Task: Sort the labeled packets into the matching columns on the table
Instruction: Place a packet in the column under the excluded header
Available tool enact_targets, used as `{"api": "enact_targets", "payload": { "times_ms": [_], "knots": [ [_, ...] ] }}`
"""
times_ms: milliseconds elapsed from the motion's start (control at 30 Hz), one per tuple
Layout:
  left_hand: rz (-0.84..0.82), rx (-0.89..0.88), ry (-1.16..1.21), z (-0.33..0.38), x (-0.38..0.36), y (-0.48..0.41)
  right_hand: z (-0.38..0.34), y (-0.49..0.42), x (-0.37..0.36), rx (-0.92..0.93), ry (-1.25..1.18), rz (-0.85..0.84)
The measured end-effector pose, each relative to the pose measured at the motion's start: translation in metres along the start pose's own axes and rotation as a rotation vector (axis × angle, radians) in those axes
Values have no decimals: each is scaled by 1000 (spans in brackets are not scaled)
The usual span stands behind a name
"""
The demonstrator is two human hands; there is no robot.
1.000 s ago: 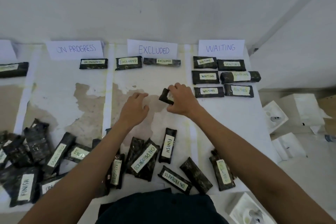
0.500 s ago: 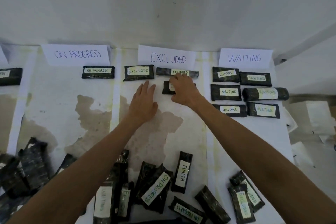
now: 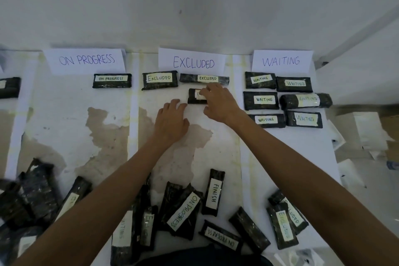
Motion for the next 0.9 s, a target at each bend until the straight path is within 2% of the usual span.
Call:
{"api": "enact_targets", "payload": {
  "times_ms": [100,367,700,800,900],
  "knots": [
    [-21,-52,41,20,-2,21,-2,29,9,-25,-31,-2],
    [-127,-288,95,86,-43,85,17,148,0,-172,-347,-11],
    [-404,-521,79,167,-119,145,69,329,-78,-659,-604,85],
    [-496,-527,83,186,-140,158,68,370,-102,-813,-566,85],
    [-552,-475,155,197,-157,169,56,397,-124,-930,-440,-14]
  ]
}}
Point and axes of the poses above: each hand's wrist, its own y-axis away from the middle knuckle, its own x-axis out of the back of the hand, z = x × y, the point moved 7 cm from there along -y, towards the middle knuckle, and after that the axes turned 6 degrees about y, right-handed, at the moved point
